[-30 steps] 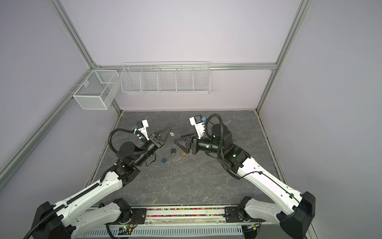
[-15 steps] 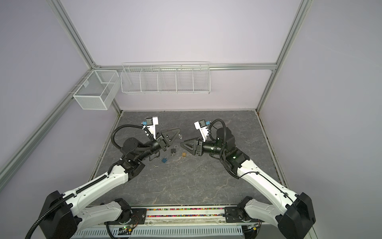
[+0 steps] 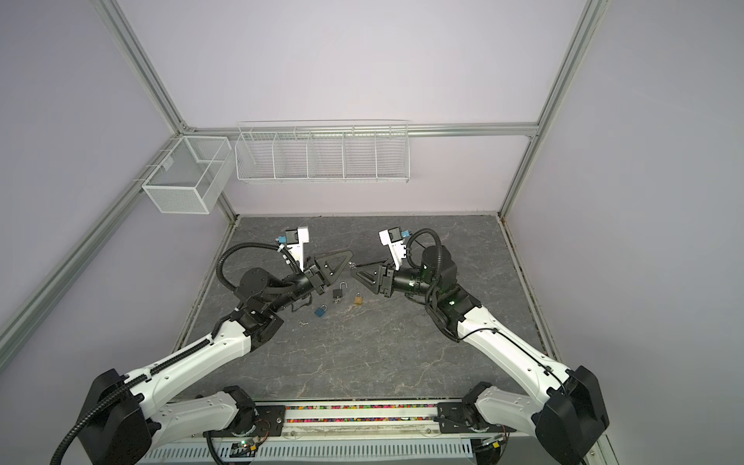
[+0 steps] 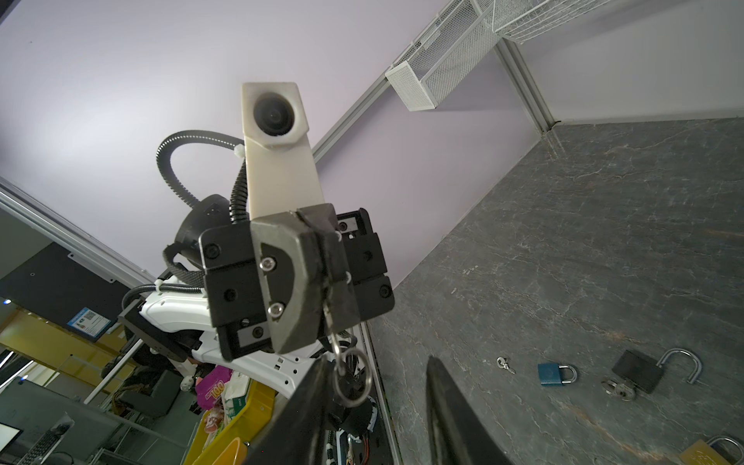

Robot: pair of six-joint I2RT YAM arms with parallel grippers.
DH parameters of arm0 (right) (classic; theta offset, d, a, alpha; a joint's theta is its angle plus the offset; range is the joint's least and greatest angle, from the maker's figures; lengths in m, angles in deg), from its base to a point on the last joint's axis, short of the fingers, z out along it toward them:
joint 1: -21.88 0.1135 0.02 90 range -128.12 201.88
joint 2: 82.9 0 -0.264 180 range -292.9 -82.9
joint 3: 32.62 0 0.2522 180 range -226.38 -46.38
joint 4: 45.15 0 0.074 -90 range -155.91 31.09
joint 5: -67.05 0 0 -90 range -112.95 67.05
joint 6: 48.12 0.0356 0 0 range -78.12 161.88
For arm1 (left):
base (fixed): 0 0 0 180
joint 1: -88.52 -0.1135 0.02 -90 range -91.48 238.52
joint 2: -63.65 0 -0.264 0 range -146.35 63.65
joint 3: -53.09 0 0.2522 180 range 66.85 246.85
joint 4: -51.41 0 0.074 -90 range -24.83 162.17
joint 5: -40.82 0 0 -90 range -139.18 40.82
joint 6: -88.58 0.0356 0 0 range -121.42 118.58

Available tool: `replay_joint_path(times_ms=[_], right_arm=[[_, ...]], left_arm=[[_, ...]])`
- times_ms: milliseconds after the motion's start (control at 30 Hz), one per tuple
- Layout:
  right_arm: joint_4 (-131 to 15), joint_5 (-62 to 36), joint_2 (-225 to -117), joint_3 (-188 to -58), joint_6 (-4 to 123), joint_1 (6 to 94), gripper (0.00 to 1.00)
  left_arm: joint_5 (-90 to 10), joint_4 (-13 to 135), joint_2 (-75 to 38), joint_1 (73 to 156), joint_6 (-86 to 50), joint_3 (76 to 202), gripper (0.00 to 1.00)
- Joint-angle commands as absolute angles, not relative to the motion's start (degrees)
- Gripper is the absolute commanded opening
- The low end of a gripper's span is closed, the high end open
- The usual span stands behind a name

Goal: Unlock with the key

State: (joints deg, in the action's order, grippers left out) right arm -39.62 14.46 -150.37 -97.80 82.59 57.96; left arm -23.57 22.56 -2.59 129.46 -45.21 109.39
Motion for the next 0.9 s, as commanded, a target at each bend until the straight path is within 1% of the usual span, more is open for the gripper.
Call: replay_joint_path(times_ms=[0,133,433,500,867], right_arm=[[-36.0,15.5,-150.7,-98.5,83.0,57.9,0.4],[-35.3,15.7,-151.2,-98.9,82.9,58.7,0.35],[-35.0,16.1,-152.3,-100.4,81.9,59.7,0.28],[-34.8,16.2,-152.4,-100.5,81.7,59.8,0.23],[-37.6,13.7,-150.3,-100.0,79.3,59.9,0.22]], left_arm=[[-22.7,21.5,-2.1,129.8,-44.0,110.7,0.0],[-22.7,21.4,-2.4,129.8,-44.2,110.8,0.0],[-22.5,21.6,-2.4,129.8,-44.3,111.1,0.0],[-22.5,21.8,-2.4,129.8,-44.3,111.1,0.0],[-23.3,23.1,-1.6,129.8,-43.7,110.9,0.0]])
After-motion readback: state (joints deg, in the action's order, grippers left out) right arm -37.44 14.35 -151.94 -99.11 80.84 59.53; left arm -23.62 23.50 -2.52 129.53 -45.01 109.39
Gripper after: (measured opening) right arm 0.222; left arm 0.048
